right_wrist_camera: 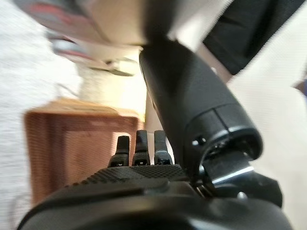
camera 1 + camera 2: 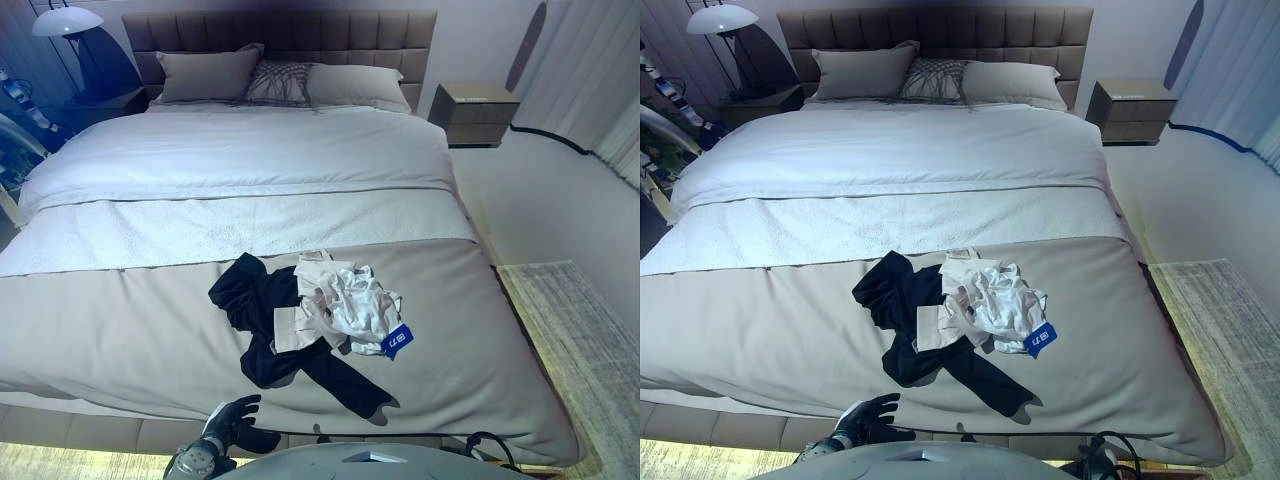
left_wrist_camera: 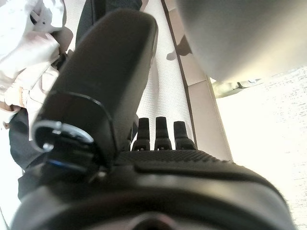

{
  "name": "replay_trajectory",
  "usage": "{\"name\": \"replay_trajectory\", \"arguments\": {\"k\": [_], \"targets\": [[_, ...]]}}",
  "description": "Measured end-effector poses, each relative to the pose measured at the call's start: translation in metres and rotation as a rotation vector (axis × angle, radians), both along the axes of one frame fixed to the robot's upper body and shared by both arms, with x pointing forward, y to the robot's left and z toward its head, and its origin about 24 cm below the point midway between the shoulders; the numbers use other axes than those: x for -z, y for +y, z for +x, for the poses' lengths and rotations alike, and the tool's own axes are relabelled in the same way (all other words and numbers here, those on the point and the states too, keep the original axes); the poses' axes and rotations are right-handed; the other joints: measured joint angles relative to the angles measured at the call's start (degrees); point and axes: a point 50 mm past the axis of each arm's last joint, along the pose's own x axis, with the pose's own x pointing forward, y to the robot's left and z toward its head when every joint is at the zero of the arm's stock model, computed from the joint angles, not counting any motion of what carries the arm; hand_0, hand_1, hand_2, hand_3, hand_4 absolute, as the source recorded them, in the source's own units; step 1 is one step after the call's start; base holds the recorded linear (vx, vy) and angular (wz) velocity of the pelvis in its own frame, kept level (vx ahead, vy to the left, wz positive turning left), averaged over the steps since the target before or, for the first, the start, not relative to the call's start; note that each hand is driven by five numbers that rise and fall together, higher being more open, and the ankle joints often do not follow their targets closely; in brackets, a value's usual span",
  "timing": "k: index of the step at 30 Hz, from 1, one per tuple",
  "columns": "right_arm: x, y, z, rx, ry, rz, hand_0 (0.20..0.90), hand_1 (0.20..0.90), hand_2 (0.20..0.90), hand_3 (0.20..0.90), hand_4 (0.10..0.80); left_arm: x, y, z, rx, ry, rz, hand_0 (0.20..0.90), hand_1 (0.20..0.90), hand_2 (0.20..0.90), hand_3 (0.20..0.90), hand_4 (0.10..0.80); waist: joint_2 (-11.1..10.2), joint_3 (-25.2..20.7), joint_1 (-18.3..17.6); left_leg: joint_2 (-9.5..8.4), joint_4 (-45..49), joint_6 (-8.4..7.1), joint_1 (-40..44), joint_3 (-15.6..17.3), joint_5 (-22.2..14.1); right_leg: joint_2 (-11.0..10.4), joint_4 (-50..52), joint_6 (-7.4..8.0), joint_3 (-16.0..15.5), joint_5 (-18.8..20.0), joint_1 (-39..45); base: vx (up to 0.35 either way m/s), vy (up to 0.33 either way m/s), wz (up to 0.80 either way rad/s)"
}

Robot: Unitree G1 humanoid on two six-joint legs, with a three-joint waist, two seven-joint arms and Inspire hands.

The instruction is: Pick up the clothes from the bed and place them into the basket

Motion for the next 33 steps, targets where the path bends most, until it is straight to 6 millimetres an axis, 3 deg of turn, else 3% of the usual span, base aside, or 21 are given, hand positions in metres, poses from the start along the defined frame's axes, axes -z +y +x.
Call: {"name": "replay_trajectory", "arguments": {"k": [6, 9, 11, 14, 19, 20, 22, 26, 30, 33], "targets": [[-0.015, -0.008, 0.042, -0.050, -0.226, -0.054, 0.900, 0.900, 0.900, 0.900, 0.800, 0.000, 0.004, -0.002, 0.004, 0.005, 0.009, 0.900, 0.900, 0.900, 0.900, 0.800, -0.56, 0.97, 0.28, 0.01, -0.01, -0.07, -0.01, -0.29, 0.03, 0.01, -0.02, 0.01, -0.31, 0.00, 0.34, 0.086, -0.082, 0.03], [-0.029, -0.023, 0.067, -0.094, -0.318, -0.103, 0.900, 0.900, 0.900, 0.900, 0.800, -0.002, 0.010, -0.003, 0.009, 0.002, 0.014, 0.900, 0.900, 0.900, 0.900, 0.800, -1.59, 2.16, 2.04, 0.00, -0.02, -0.30, -0.14, -0.86, -0.38, 0.04, -0.02, 0.11, -1.04, -0.07, 0.67, 0.087, -0.119, 0.10], [-0.036, -0.031, 0.078, -0.104, -0.353, -0.127, 0.900, 0.900, 0.900, 0.900, 0.800, -0.005, 0.012, 0.004, 0.023, -0.025, 0.012, 0.900, 0.900, 0.900, 0.900, 0.800, -2.12, 2.65, 2.91, 0.04, 0.00, -0.09, -0.85, -0.90, -0.23, 0.01, -0.01, 0.10, -1.71, -0.06, 0.12, -0.062, -0.114, 0.18], [-0.054, -0.042, 0.113, -0.123, -0.445, -0.165, 0.900, 0.900, 0.900, 0.900, 0.800, -0.009, 0.013, 0.017, 0.037, -0.054, 0.009, 0.900, 0.900, 0.900, 0.900, 0.800, -2.48, 3.84, 3.98, -0.19, 1.08, -0.52, -4.83, -2.16, 1.45, 0.03, 0.02, 0.12, -2.77, -0.01, -2.82, -0.142, -0.102, 0.22], [-0.118, -0.063, 0.200, -0.190, -0.669, -0.268, 0.900, 0.900, 0.900, 0.900, 0.800, -0.027, 0.017, 0.068, 0.087, -0.170, 0.037, 0.900, 0.900, 0.900, 0.900, 0.800, -0.09, 10.92, 6.44, -0.15, 6.21, -1.97, -14.33, -4.31, 3.44, 0.33, 3.10, 0.04, -6.28, 0.52, -10.06, -0.249, -0.104, 0.37], [-0.144, -0.066, 0.227, -0.214, -0.741, -0.298, 0.900, 0.900, 0.900, 0.900, 0.800, -0.033, 0.020, 0.082, 0.078, -0.206, 0.046, 0.900, 0.900, 0.900, 0.900, 0.800, 1.22, 13.14, 7.49, 0.04, 6.69, -3.03, -16.65, -5.16, 4.65, 0.69, 4.50, 0.03, -7.16, 0.50, -12.40, -0.120, -0.074, 0.30], [-0.187, -0.073, 0.259, -0.238, -0.848, -0.351, 0.900, 0.900, 0.900, 0.900, 0.800, -0.045, 0.023, 0.103, 0.071, -0.269, 0.054, 0.900, 0.900, 0.900, 0.900, 0.800, 3.25, 16.84, 9.18, 0.29, 7.76, -3.98, -19.57, -5.95, 5.38, 0.95, 6.84, -0.03, -8.60, 0.45, -15.31, -0.057, -0.077, 0.32], [-0.233, -0.068, 0.290, -0.268, -0.958, -0.380, 0.900, 0.900, 0.900, 0.900, 0.800, -0.057, 0.037, 0.115, 0.065, -0.315, 0.099, 0.900, 0.900, 0.900, 0.900, 0.800, 3.88, 20.74, 12.73, 0.77, 9.97, -4.19, -23.33, -7.04, 5.43, 0.78, 13.96, -1.73, -9.85, -2.41, -21.00, -0.037, -0.058, 0.17], [-0.264, -0.069, 0.308, -0.279, -0.965, -0.411, 0.900, 0.900, 0.900, 0.900, 0.800, -0.063, 0.038, 0.122, 0.054, -0.354, 0.086, 0.900, 0.900, 0.900, 0.900, 0.800, 3.59, 23.59, 14.18, -1.27, 13.62, -4.20, -28.68, -8.05, 5.42, -2.76, 26.91, -2.39, -11.14, -8.22, -29.70, -0.017, -0.026, 0.25], [-0.283, -0.076, 0.314, -0.249, -0.940, -0.428, 0.900, 0.900, 0.900, 0.900, 0.800, -0.071, 0.035, 0.133, 0.059, -0.395, 0.074, 0.900, 0.900, 0.900, 0.900, 0.800, 3.67, 25.04, 14.61, -2.36, 17.04, -3.71, -32.91, -8.05, 4.16, -4.60, 32.80, -2.68, -11.04, -10.18, -34.64, -0.024, -0.003, 0.18]]}}
